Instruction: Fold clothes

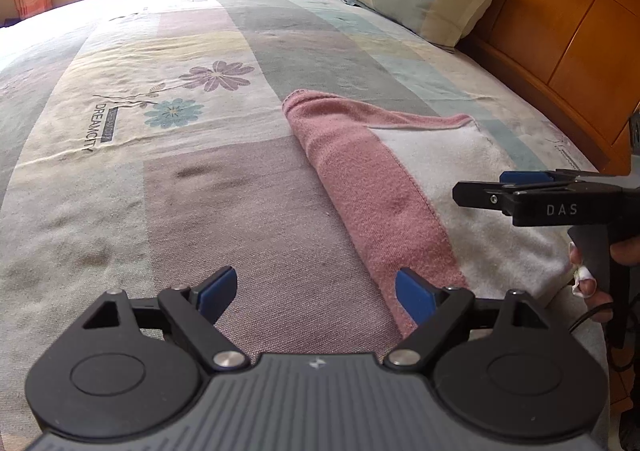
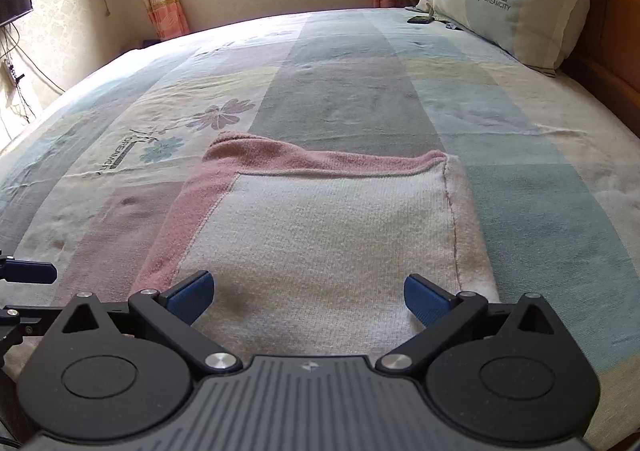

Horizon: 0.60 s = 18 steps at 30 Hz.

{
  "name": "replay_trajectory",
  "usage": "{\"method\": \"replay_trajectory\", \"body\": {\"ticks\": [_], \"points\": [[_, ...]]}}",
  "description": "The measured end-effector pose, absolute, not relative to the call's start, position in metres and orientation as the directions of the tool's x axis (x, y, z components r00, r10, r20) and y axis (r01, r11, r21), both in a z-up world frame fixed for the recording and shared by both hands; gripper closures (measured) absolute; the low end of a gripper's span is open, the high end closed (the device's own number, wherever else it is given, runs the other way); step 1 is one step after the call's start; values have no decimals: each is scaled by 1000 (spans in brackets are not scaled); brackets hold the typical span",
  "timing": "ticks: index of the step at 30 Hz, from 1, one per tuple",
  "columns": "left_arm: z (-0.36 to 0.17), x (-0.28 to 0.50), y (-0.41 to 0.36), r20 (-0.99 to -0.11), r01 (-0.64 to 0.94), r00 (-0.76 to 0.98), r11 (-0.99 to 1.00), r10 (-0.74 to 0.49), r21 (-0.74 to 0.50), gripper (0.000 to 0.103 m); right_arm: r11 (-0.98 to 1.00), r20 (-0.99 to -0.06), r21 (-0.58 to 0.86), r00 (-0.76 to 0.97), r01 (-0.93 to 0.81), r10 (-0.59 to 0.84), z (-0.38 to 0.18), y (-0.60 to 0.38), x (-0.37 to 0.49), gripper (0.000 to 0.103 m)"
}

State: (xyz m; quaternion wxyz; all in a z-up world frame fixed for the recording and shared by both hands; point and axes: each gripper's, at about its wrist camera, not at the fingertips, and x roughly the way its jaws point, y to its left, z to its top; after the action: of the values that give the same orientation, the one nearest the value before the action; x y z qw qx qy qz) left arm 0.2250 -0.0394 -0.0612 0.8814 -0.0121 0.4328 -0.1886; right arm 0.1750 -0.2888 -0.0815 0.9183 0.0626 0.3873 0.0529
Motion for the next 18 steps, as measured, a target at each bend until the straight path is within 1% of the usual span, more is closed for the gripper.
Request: {"method": "replay_trajectory", "body": {"ticks": [3, 7, 11, 15, 16, 18], "points": [[-62, 226, -34, -756, 315, 555, 929, -347, -195, 16, 982, -695, 178, 698, -67, 173, -83, -281, 180, 0], [-64, 227, -28, -753, 306, 556, 929, -353, -210, 16, 982, -687, 177, 707, -62, 168, -97, -277, 180, 0], [-64, 229, -20, -744, 290, 565, 930, -357, -225, 16, 985, -718, 172, 681, -23, 141, -81, -273, 182, 0], [-63, 228, -14, -735, 287, 577, 931, -356, -226, 16, 976, -646, 166, 732, -141, 216, -65, -248, 177, 0], [-63, 228, -11, -735, 281, 580, 933, -352, -224, 16, 970, -638, 171, 731, -172, 242, -64, -242, 178, 0], [-63, 228, -5, -739, 267, 582, 938, -340, -221, 16, 963, -657, 168, 705, -208, 267, -72, -229, 184, 0]]}}
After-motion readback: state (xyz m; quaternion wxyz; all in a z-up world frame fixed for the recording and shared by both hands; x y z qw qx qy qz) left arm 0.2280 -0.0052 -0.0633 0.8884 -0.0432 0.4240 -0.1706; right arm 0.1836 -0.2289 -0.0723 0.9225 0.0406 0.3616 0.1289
